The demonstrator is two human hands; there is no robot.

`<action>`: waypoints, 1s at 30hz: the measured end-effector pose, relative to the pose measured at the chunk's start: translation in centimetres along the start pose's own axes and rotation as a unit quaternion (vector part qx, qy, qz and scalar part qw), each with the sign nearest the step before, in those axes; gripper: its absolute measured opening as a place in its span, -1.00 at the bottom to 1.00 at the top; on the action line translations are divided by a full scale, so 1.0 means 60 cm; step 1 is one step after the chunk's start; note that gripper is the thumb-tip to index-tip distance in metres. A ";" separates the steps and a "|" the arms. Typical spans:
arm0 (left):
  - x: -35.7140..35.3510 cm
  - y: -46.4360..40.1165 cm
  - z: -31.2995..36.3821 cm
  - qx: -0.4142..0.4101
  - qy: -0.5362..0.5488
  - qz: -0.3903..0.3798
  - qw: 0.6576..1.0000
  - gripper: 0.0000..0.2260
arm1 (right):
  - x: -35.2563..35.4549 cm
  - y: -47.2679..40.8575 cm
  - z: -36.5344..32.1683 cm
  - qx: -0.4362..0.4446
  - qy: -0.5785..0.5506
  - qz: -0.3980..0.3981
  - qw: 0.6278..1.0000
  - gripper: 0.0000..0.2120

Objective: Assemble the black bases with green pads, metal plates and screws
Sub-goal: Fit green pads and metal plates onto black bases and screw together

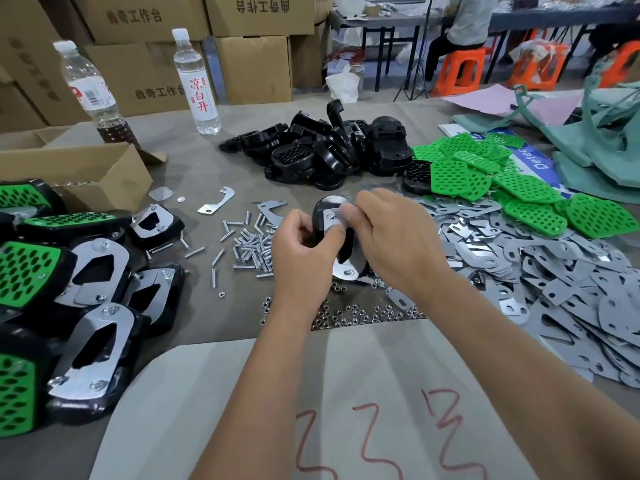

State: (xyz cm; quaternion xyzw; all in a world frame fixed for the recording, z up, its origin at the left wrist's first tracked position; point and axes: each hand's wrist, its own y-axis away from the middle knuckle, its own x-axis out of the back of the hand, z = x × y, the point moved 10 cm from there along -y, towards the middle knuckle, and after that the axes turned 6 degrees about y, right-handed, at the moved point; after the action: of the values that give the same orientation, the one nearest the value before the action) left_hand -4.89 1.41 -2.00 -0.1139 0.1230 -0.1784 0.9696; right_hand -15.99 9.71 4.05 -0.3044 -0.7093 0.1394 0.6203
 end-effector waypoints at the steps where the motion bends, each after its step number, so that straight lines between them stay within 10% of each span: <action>1: 0.007 -0.002 -0.001 0.003 0.005 0.012 1.000 -0.70 | -0.010 -0.003 -0.003 0.017 -0.011 -0.031 0.999 -0.71; 22: 0.032 -0.018 -0.012 0.040 0.004 0.028 0.999 -0.63 | -0.024 -0.025 -0.027 0.096 0.080 -0.068 0.990 -0.82; 27: 0.029 -0.013 -0.009 0.021 -0.008 0.022 1.000 -0.63 | -0.014 -0.013 -0.035 0.015 0.094 0.002 0.995 -0.61; 30: 0.047 -0.012 -0.018 0.036 0.010 0.088 0.995 -0.73 | -0.040 -0.005 0.008 -0.081 0.017 -0.085 0.993 -0.43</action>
State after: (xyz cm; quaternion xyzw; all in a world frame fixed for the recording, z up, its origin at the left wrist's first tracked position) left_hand -2.84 -0.49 -3.39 -0.0657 0.1359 -0.0978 0.9837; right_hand -16.44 8.09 2.22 -0.2946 -0.7307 0.0228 0.6154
